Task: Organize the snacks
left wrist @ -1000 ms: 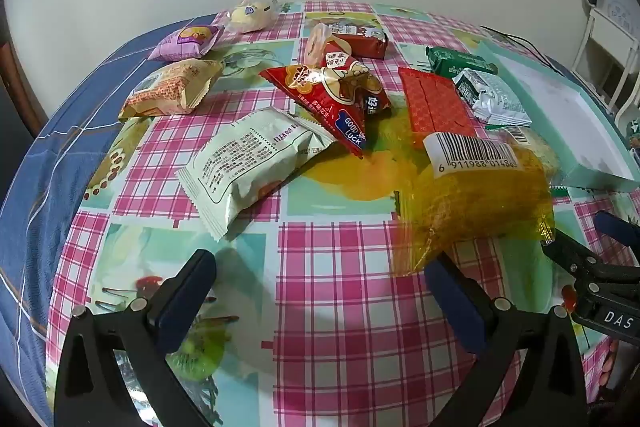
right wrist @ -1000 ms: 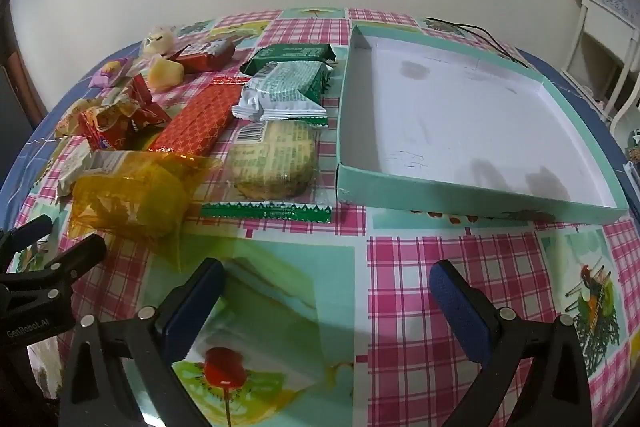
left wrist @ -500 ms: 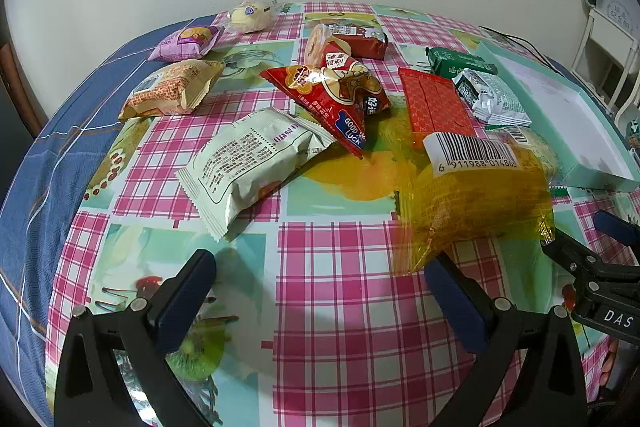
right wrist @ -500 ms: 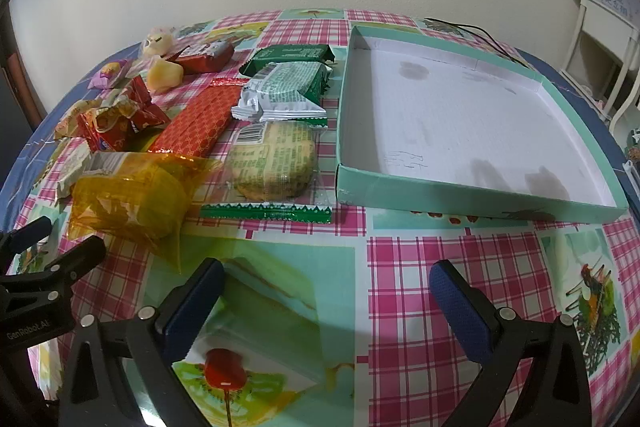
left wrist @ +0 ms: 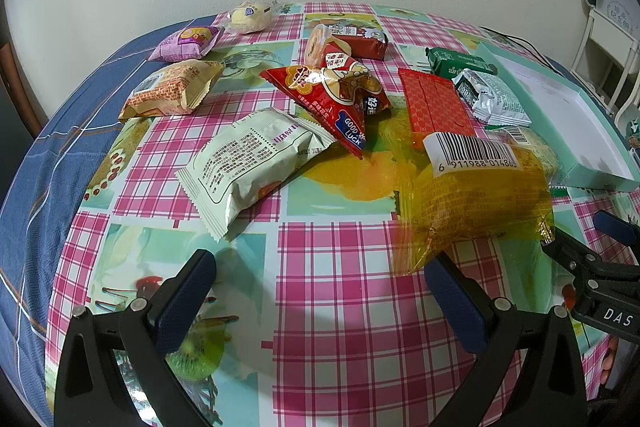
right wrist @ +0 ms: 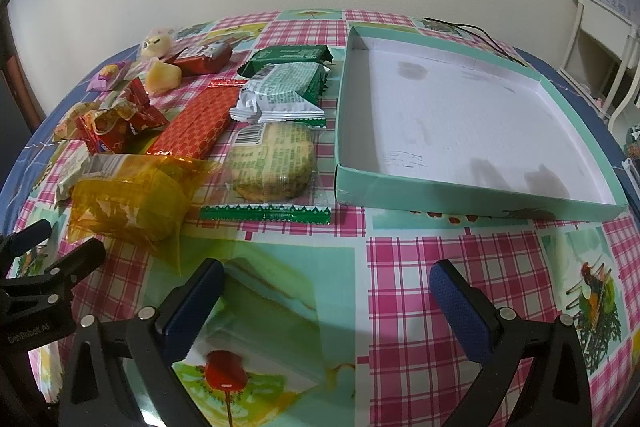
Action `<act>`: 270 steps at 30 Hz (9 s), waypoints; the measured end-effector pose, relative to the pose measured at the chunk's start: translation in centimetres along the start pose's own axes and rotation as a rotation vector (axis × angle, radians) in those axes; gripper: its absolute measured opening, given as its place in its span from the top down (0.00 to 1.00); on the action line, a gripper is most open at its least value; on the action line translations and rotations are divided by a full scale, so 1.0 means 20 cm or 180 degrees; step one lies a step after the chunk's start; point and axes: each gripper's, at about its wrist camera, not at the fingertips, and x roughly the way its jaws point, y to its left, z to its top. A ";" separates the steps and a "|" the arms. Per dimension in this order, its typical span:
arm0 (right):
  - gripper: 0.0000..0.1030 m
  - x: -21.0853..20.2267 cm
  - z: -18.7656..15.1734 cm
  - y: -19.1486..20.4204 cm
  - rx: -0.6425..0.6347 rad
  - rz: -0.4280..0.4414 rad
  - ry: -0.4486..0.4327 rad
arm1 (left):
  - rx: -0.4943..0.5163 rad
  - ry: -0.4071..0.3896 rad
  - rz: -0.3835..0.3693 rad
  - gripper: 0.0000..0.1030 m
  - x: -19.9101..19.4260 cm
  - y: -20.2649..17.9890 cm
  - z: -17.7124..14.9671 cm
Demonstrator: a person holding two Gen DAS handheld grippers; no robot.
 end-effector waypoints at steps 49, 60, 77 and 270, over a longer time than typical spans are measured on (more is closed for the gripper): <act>0.00 0.01 0.01 0.00 0.0046 -0.0042 0.0068 | 0.0003 -0.0005 0.0002 0.00 0.00 0.00 0.00; 0.00 0.03 0.05 0.02 0.0043 -0.0018 0.0330 | 0.0164 0.0375 -0.0097 0.00 0.01 0.00 0.06; 0.00 -0.13 0.23 0.01 0.0224 0.0239 0.0295 | 0.0171 0.0189 -0.0091 0.00 -0.19 0.00 0.21; 0.00 0.03 0.37 0.19 0.0393 0.0692 0.0811 | -0.1105 0.0649 0.0578 0.01 -0.08 0.43 0.49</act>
